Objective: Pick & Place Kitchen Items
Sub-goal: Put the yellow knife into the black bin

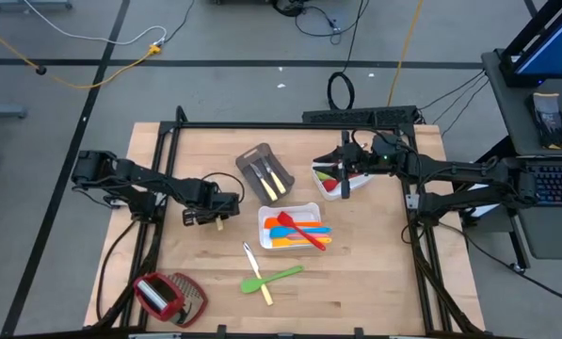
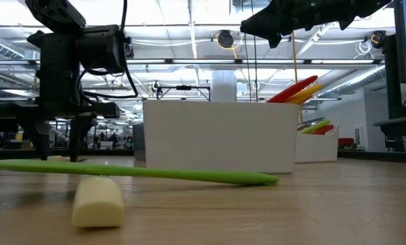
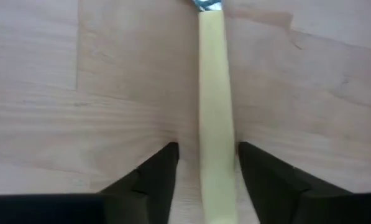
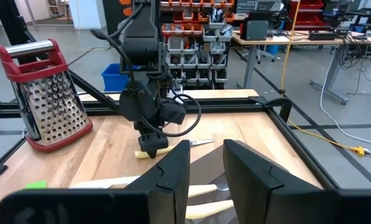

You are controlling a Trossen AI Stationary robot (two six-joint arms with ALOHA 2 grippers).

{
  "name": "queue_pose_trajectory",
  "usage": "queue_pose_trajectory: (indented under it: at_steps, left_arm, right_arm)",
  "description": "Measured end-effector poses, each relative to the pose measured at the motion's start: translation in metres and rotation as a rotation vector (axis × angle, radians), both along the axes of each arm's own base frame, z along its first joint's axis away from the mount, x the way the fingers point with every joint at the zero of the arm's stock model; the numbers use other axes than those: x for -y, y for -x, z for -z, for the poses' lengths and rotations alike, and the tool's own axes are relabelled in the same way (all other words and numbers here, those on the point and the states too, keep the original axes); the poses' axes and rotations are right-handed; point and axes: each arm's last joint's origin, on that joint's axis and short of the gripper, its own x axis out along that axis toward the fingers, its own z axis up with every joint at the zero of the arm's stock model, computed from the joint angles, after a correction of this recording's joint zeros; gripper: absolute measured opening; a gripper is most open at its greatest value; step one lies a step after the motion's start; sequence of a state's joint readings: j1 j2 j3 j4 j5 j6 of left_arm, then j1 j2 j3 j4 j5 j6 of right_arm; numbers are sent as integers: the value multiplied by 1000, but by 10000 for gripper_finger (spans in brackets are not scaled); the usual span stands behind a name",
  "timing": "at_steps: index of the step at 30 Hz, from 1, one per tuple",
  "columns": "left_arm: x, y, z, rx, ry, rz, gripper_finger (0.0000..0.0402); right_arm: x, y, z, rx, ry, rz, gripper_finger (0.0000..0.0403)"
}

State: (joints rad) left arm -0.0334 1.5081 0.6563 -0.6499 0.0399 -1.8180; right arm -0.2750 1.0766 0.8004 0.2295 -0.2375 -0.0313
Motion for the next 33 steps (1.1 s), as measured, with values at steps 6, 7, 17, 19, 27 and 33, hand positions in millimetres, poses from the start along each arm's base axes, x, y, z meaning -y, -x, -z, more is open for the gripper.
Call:
queue_pose_trajectory:
  at_steps: [6, 7, 17, 19, 27, 33]
  left_arm:
    - [0, 3, -1, -15, 8, -26, 59]
    - [0, 3, -1, -11, 5, -22, 45]
    - [-3, 16, -24, 61, -92, -68, 46]
    - [-4, 20, -30, 84, -111, -84, 46]
    - [-1, 25, -67, 374, -209, -139, 46]
    - [0, 19, -99, 708, -321, -173, 46]
  right_arm:
    - [0, 0, 0, -2, -24, 3, 89]
    - [0, 0, 0, -1, -23, 3, 89]
    - [0, 0, 1, -4, -25, 3, 89]
    - [0, 0, 1, -5, -30, 4, 89]
    - [0, 0, 3, -26, -53, 7, 89]
    - [0, 0, 3, -24, -48, 6, 89]
